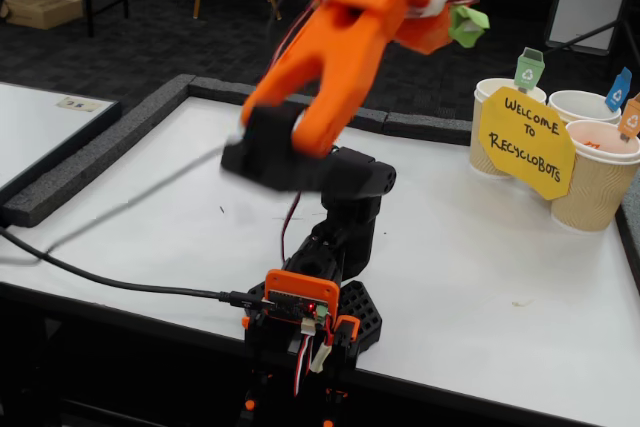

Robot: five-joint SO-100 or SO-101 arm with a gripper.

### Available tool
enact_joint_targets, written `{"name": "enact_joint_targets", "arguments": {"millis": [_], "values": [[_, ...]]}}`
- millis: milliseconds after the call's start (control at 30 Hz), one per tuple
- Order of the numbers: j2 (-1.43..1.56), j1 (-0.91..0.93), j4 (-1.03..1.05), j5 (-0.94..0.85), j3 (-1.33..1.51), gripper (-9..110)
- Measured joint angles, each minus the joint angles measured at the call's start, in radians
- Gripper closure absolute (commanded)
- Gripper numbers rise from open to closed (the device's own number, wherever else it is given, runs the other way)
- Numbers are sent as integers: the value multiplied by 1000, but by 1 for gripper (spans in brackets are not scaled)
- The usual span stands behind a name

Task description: Sort rubbish by color.

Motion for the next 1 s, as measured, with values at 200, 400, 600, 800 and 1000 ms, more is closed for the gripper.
{"name": "enact_joint_targets", "arguments": {"millis": [200,400,600,800,1000], "values": [[-199,0,-37,-2,-40,101],[-206,0,-38,-2,-41,101],[-206,0,-77,-2,-41,101],[-281,17,-114,-3,-57,101],[-468,21,-117,-3,-199,101]]}}
